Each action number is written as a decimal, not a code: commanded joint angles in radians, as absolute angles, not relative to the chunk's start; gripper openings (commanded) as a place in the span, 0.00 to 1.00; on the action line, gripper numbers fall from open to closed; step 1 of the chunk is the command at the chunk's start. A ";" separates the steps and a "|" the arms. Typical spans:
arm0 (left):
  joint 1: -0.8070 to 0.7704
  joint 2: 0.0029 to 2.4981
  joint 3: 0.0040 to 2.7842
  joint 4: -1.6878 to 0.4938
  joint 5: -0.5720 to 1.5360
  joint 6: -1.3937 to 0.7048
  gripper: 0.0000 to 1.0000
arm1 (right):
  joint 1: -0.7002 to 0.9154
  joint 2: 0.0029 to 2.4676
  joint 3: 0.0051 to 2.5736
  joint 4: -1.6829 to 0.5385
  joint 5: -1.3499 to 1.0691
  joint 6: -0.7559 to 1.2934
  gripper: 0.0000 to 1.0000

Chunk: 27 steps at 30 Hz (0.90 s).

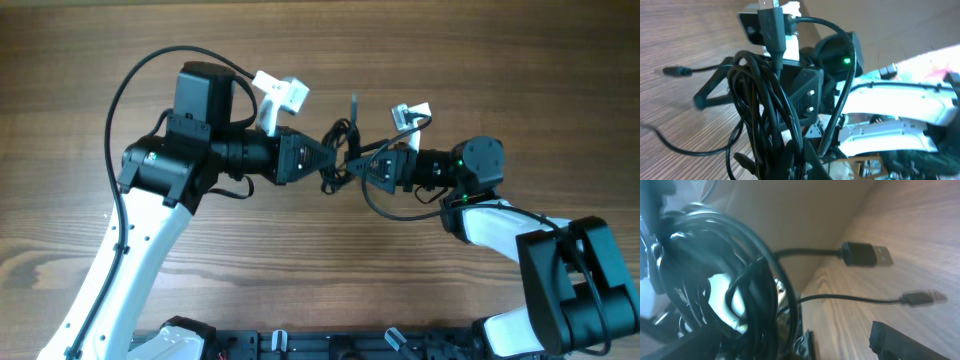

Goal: Untangle cables

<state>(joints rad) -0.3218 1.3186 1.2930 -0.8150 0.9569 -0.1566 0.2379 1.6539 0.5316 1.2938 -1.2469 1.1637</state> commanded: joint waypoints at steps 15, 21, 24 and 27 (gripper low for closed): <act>-0.328 1.319 1.293 -0.841 0.659 -0.297 0.88 | 0.243 1.661 0.537 1.323 -1.199 1.240 0.04; -0.330 1.322 1.293 -0.823 0.406 -0.653 1.00 | 0.243 1.661 0.537 1.315 -1.011 1.318 0.04; -0.334 1.344 1.293 -0.827 0.406 -0.671 1.00 | 0.243 1.661 0.537 1.315 -0.987 1.309 0.04; -0.355 1.397 1.293 -0.830 0.405 -0.641 1.00 | 0.243 1.661 0.537 1.314 -1.007 1.291 0.05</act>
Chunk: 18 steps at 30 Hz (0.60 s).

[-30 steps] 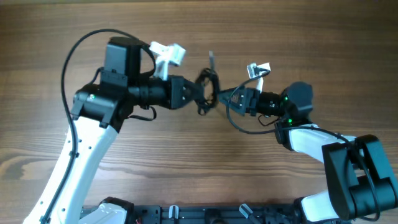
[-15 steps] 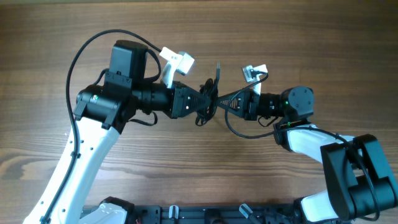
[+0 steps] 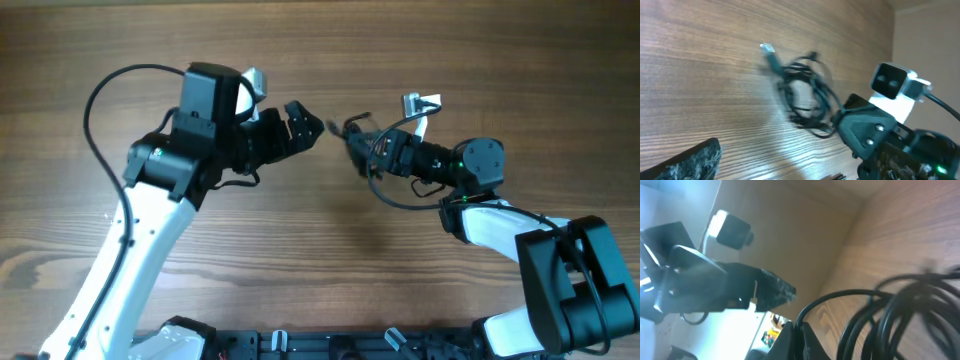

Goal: Untangle cables

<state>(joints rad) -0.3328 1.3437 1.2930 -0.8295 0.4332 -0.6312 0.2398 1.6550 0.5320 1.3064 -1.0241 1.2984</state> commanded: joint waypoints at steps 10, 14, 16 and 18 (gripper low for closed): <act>-0.302 1.513 1.293 -0.796 0.391 0.171 0.92 | 0.243 1.661 0.537 1.113 -1.190 1.125 0.04; -0.270 1.513 1.293 -0.801 0.394 0.445 0.90 | 0.231 1.661 0.537 1.114 -1.288 1.127 0.04; -0.270 1.517 1.293 -0.802 0.461 0.541 0.87 | 0.213 1.661 0.537 1.114 -1.325 1.138 0.04; -0.270 1.526 1.293 -0.816 0.554 0.628 0.77 | 0.195 1.661 0.537 1.114 -1.331 1.160 0.04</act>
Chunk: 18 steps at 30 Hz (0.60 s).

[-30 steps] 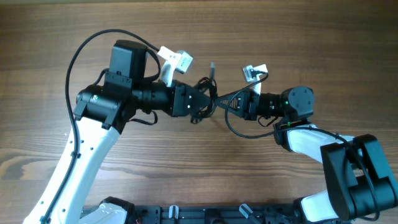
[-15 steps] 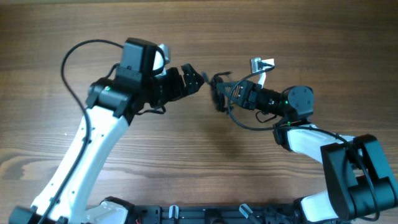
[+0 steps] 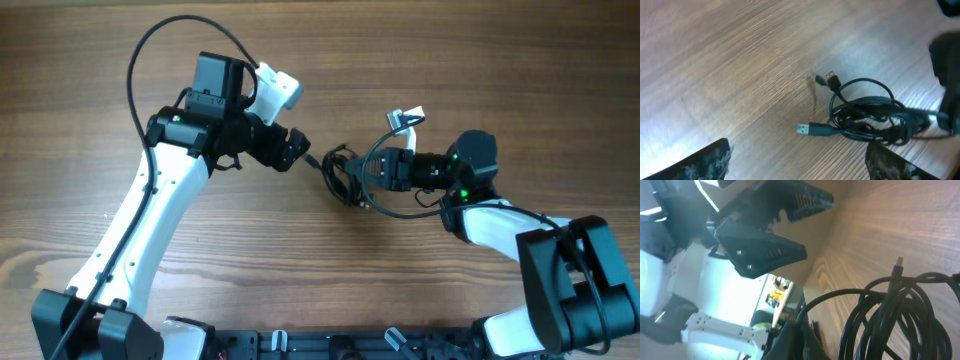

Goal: Untangle cables

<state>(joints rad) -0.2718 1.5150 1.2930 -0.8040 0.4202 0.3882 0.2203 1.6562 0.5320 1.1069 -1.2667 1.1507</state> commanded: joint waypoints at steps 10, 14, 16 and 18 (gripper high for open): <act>-0.270 1.685 1.292 -0.836 0.827 0.682 0.76 | 0.170 1.661 0.537 1.118 -1.371 1.206 0.04; -0.270 1.768 1.292 -0.798 0.914 0.737 0.71 | 0.171 1.661 0.537 1.121 -1.371 1.209 0.04; -0.271 1.795 1.292 -0.772 0.928 0.737 0.70 | 0.171 1.661 0.537 1.121 -1.371 1.217 0.04; -0.271 1.826 1.292 -0.753 0.940 0.737 0.69 | 0.171 1.661 0.537 1.121 -1.371 1.231 0.04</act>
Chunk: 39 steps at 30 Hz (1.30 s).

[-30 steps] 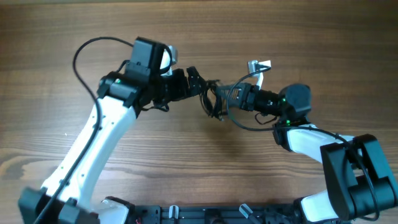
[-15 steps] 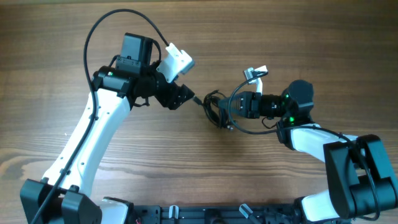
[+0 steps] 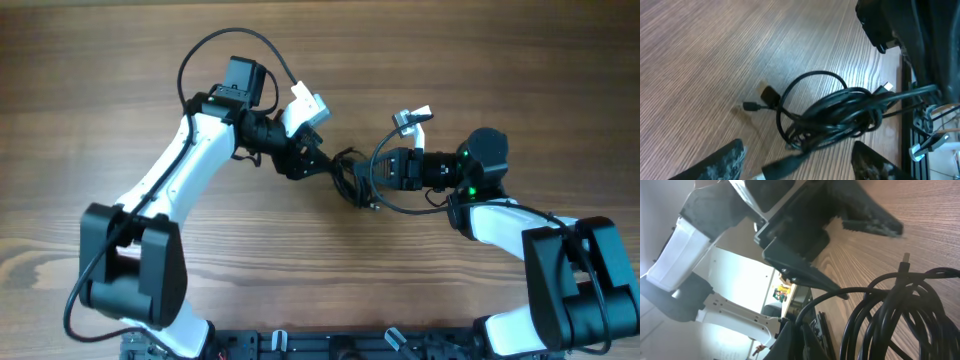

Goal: Untangle cables

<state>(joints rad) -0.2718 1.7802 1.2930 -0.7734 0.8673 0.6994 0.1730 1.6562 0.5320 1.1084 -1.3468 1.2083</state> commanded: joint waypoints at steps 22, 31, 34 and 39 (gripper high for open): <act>-0.344 1.918 1.288 -0.758 1.028 0.722 0.04 | 0.171 1.661 0.537 1.124 -1.333 1.259 0.05; -0.149 1.896 1.290 -0.768 0.841 0.276 0.04 | 0.171 1.661 0.537 1.069 -1.176 1.098 0.93; -0.046 1.875 1.290 -0.794 0.849 0.113 0.04 | 0.171 1.661 0.537 1.056 -1.079 0.909 1.00; 0.040 1.839 1.290 -0.920 0.859 0.097 0.04 | 0.173 1.655 0.580 1.054 -1.047 0.867 1.00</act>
